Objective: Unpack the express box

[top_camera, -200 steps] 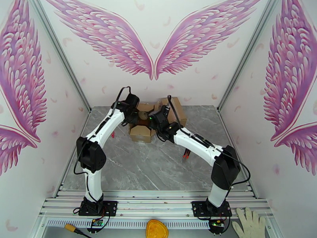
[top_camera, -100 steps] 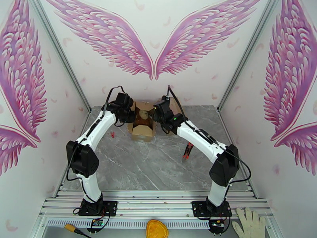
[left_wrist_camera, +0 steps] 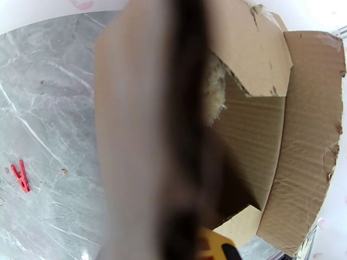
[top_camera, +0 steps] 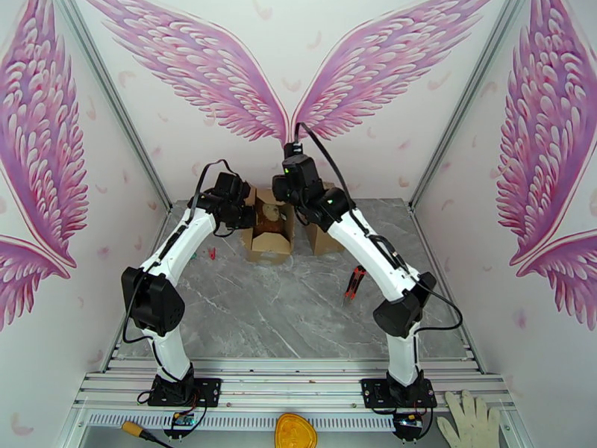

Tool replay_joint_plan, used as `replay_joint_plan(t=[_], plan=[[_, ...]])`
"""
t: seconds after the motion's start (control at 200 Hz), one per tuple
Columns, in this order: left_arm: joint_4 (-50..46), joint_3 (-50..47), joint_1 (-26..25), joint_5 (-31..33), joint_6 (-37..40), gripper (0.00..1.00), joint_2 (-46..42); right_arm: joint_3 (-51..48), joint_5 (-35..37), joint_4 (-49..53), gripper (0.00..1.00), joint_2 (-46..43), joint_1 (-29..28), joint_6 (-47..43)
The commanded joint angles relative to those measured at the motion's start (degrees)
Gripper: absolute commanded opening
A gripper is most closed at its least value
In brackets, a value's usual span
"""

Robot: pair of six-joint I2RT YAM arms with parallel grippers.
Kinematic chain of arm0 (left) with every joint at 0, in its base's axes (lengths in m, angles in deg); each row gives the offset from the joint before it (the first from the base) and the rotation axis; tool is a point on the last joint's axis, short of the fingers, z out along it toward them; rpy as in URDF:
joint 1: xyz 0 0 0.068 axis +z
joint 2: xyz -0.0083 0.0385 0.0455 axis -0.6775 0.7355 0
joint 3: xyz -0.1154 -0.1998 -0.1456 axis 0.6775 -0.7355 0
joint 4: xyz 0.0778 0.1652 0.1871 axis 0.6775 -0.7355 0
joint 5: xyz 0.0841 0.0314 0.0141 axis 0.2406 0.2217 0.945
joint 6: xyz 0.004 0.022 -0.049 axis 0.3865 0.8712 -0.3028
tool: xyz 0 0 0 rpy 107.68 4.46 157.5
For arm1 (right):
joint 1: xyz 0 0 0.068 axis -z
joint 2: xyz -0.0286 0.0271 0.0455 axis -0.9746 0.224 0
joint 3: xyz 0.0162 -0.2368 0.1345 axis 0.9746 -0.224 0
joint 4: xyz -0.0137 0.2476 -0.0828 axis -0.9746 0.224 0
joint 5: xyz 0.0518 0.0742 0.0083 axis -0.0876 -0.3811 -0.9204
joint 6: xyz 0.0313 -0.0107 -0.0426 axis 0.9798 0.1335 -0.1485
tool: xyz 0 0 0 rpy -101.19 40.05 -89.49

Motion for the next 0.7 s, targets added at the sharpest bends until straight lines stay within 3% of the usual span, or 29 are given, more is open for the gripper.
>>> replay_joint_plan(t=[0.0,0.185,0.25,0.44,0.61,0.695], plan=[[2.46,0.24,-0.22,-2.21,0.26,0.0,-2.66,0.68,-3.38,5.9,0.31,4.7,0.58,-0.07],[2.63,-0.19,-0.87,-2.64,0.14,0.0,-2.25,0.94,-7.21,5.81,0.32,9.23,0.81,2.0],[2.26,0.09,-1.25,-2.65,0.38,0.0,-1.68,1.28,-6.08,6.61,0.37,11.05,1.03,3.76],[1.05,0.84,-2.15,-2.79,1.18,0.0,-0.24,0.51,-3.39,5.87,0.39,14.09,2.08,9.04],[0.99,1.54,-2.74,-2.74,1.9,0.0,1.14,-0.68,-3.37,2.4,0.64,17.11,2.56,11.2],[0.73,1.94,-2.94,-2.47,2.94,0.0,2.1,-0.87,-3.0,1.07,0.68,18.78,2.65,12.02]])
